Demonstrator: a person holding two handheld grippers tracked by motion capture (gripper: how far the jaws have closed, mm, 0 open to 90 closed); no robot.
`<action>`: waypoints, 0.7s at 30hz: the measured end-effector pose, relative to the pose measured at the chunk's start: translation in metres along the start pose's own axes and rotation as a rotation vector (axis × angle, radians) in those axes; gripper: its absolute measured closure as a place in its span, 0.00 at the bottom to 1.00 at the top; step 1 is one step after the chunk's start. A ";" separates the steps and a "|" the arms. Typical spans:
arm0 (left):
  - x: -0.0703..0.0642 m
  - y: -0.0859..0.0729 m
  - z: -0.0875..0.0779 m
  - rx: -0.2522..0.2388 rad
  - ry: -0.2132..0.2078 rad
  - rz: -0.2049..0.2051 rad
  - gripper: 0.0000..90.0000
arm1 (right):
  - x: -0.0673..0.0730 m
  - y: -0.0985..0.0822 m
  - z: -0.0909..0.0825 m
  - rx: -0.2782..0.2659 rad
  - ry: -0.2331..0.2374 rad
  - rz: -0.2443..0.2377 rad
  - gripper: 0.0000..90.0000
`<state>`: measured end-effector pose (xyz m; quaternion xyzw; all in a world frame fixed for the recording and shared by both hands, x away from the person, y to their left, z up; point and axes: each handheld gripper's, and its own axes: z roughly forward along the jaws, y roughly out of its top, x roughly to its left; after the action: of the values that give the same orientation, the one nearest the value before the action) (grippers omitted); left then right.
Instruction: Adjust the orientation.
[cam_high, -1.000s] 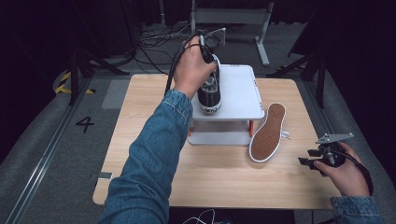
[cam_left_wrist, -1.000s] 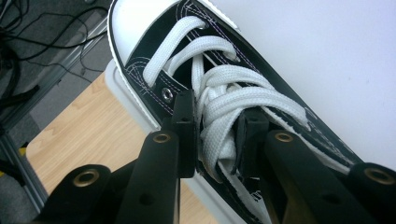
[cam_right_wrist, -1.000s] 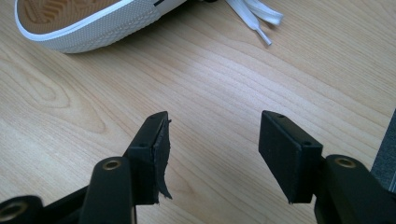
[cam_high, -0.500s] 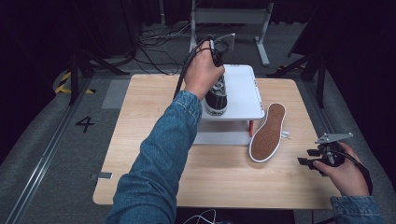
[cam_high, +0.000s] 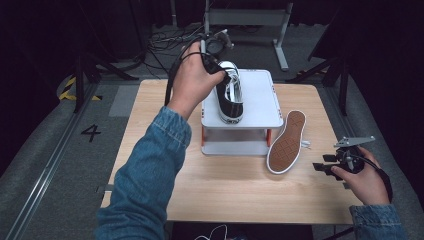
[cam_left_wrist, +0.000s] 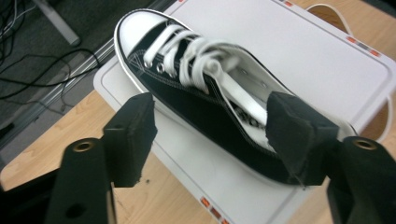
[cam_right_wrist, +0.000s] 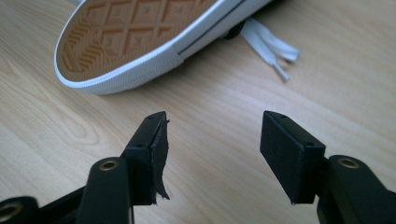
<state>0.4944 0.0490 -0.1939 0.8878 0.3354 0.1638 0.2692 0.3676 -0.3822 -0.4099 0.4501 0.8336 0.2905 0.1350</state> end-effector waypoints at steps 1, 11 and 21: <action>-0.001 -0.007 -0.003 -0.004 -0.005 0.003 0.35 | 0.000 0.003 0.000 -0.004 0.001 0.001 0.47; 0.000 -0.064 -0.017 0.003 -0.023 0.015 0.28 | 0.003 0.028 0.008 -0.001 0.025 -0.019 0.47; 0.006 -0.133 -0.008 0.128 0.000 -0.016 0.28 | -0.002 0.064 0.016 0.031 0.006 -0.085 0.33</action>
<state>0.4267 0.1400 -0.2650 0.9005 0.3521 0.1400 0.2132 0.4194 -0.3507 -0.3844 0.4153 0.8567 0.2730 0.1380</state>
